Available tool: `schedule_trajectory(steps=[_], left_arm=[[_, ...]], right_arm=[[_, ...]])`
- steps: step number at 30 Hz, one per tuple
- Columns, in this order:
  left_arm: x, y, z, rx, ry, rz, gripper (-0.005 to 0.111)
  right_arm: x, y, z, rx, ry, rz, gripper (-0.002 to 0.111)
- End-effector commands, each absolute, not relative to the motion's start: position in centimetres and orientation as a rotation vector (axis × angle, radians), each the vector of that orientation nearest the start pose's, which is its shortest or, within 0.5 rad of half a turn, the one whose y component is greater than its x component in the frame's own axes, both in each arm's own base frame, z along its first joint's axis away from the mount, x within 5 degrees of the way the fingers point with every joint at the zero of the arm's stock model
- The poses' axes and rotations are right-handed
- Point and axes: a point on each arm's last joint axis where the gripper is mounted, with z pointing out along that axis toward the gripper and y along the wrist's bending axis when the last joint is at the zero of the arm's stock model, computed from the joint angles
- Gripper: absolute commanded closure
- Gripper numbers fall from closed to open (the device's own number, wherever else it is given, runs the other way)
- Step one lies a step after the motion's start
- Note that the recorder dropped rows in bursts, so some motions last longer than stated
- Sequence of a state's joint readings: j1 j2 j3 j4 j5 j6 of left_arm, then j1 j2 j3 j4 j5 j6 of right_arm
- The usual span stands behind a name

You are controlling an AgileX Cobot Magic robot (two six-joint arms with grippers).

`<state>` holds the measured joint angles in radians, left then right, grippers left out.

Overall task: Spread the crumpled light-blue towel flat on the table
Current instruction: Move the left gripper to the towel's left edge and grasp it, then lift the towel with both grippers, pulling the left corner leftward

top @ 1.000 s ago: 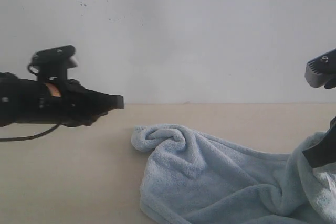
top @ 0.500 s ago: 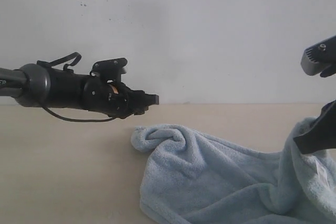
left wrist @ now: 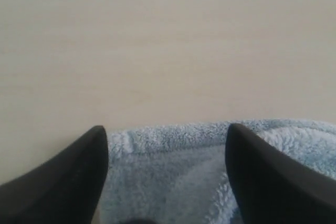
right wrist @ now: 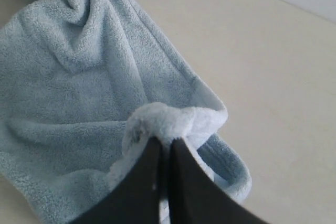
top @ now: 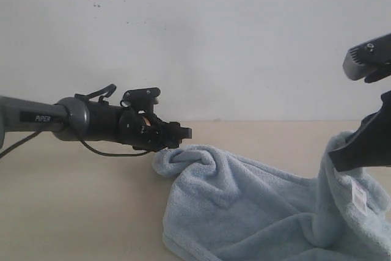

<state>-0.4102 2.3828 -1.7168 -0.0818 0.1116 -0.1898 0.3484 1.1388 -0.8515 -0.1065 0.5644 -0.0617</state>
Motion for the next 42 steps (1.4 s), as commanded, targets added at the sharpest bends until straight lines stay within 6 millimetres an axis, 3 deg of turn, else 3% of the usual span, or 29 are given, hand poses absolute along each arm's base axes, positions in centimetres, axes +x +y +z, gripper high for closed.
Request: schedule_trajectory(steps=[1,4,7,10,12,15,18,22,23,24,26,30,32,37,40,42], left_arm=[[48.7,-21.4,10.2,0.174,2.268,-0.368,0.045],[49.1,-21.5,8.5,0.182,2.270,-0.362,0.045],[49.6,-21.7,8.1,0.181,2.264,-0.364,0.045],[49.7,-21.7,6.9,0.199,2.278,-0.350,0.052],[49.5,-21.7,5.8,0.203,2.316,-0.340,0.067],[48.8,-21.4,4.3,0.214,2.415,-0.314,0.103],[48.7,-21.4,4.8,0.217,2.433,-0.311,0.102],[49.0,-21.5,8.4,0.319,2.369,-0.277,0.102],[49.0,-21.4,9.8,0.367,2.343,-0.255,0.102],[48.8,-21.3,12.6,0.426,2.315,-0.221,0.102],[48.2,-20.8,15.5,0.480,2.324,-0.170,0.103],[46.9,-20.2,18.0,0.505,2.358,-0.143,0.103],[45.5,-19.4,19.2,0.535,2.361,-0.113,0.103],[39.6,-13.6,21.9,0.487,2.312,-0.065,0.103],[34.7,-9.3,27.1,0.394,2.195,-0.047,0.103],[32.3,-7.6,29.4,0.385,2.166,-0.001,0.103]], right_arm=[[22.5,7.8,29.8,-0.574,2.280,0.041,0.108],[22.7,7.9,29.5,-0.579,2.289,0.039,0.108],[22.7,7.9,29.5,-0.586,2.288,0.040,0.108],[22.5,8.5,29.5,-0.624,2.281,0.052,0.108],[22.4,8.7,29.5,-0.640,2.279,0.059,0.108],[22.4,8.7,29.5,-0.635,2.283,0.066,0.108],[22.3,8.7,29.4,-0.632,2.287,0.070,0.108],[22.1,8.6,29.2,-0.644,2.320,0.063,0.108],[22.0,8.6,29.3,-0.651,2.325,0.060,0.108],[21.8,8.5,29.4,-0.655,2.326,0.058,0.108],[21.5,8.4,29.8,-0.655,2.308,0.058,0.108],[21.3,8.3,30.1,-0.655,2.294,0.058,0.108],[21.2,8.2,30.2,-0.654,2.290,0.056,0.108],[20.8,8.1,30.0,-0.699,2.323,0.036,0.108],[20.8,7.9,29.9,-0.722,2.337,0.002,0.108],[20.7,7.7,29.8,-0.734,2.350,-0.022,0.108]])
